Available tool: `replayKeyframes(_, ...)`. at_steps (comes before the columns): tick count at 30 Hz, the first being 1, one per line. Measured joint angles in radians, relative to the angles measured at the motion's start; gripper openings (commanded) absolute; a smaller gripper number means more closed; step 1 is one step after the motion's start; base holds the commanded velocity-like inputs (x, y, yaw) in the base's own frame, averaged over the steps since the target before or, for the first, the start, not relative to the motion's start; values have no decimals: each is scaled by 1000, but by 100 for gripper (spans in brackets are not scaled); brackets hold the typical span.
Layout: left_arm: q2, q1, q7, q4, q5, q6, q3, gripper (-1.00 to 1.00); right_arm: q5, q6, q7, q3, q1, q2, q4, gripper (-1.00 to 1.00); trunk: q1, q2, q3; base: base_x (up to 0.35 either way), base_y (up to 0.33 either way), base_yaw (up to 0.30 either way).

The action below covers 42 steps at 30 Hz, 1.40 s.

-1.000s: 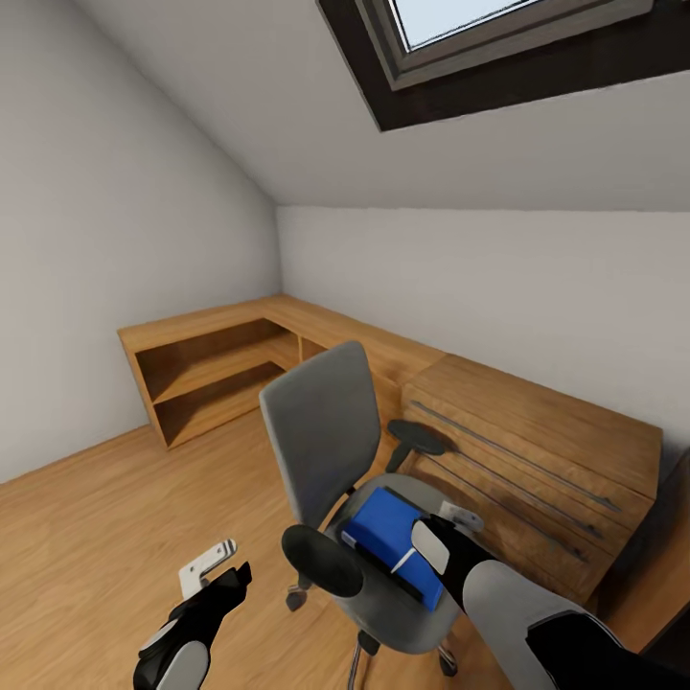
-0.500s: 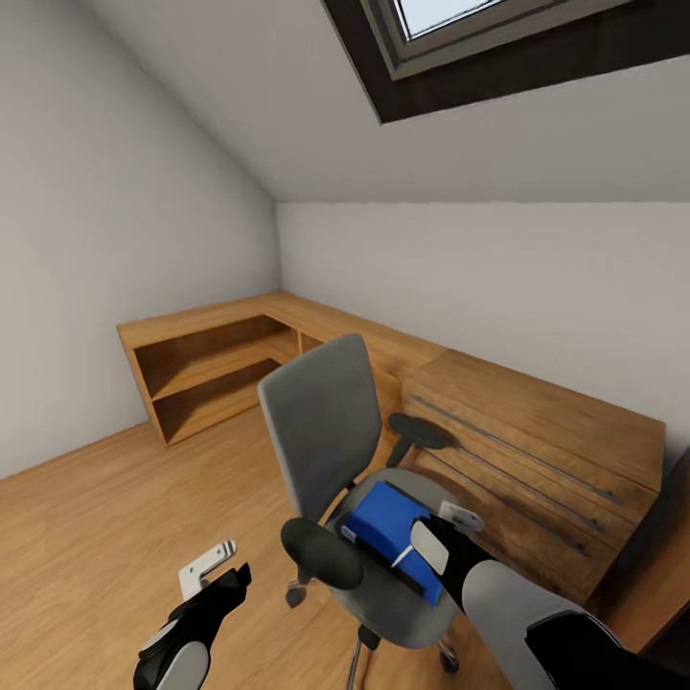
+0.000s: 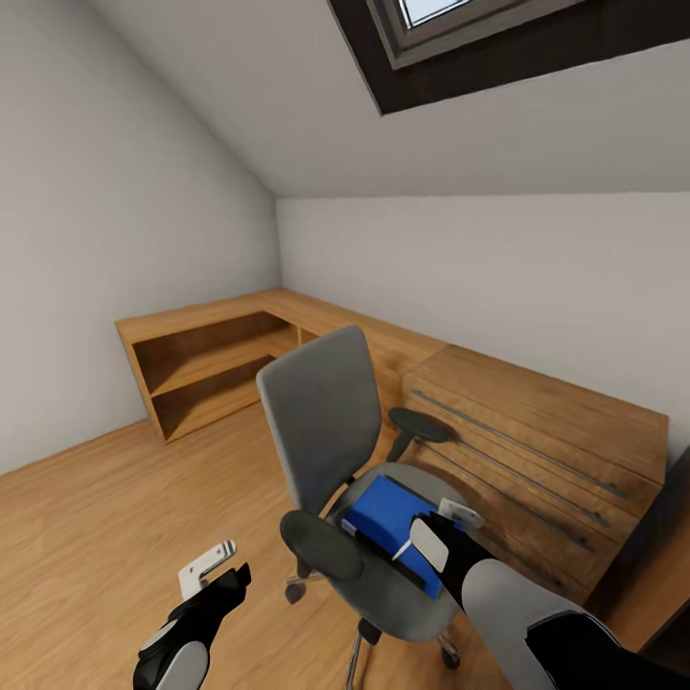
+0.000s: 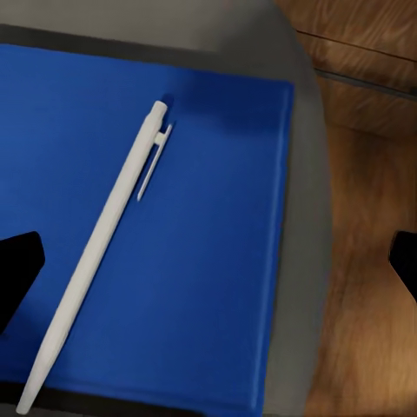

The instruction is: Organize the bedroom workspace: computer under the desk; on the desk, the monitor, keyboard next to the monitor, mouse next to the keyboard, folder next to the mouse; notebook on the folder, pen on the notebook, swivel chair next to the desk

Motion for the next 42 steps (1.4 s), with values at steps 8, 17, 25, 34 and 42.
replayKeyframes(8, 0, 0, -1, 0, 0, 1, -1, 100, -3, -1, 0, -2, 0, 0, -9, 100, 19, -35, -16, 0, 0, 138)
replayKeyframes(17, -1, 0, -3, 1, 2, 2, -6, 100, -3, -1, 2, -4, 0, 0, -8, 100, 19, -35, -16, 2, 0, 77)
replayKeyframes(25, 0, 0, -3, 2, 2, 0, -7, 100, -3, -1, 4, -5, 0, -1, -6, 100, 19, -35, -16, 151, 0, 2)
replayKeyframes(34, 0, 0, -3, 3, 2, 1, -7, 100, 3, -1, 7, -5, 0, -7, -11, 100, 19, -35, -16, 44, 0, 0)
replayKeyframes(42, 1, 0, -4, 3, 2, 0, -7, 100, 2, -1, 7, -5, 0, -8, -10, 100, 19, -35, -16, 12, 6, 0)
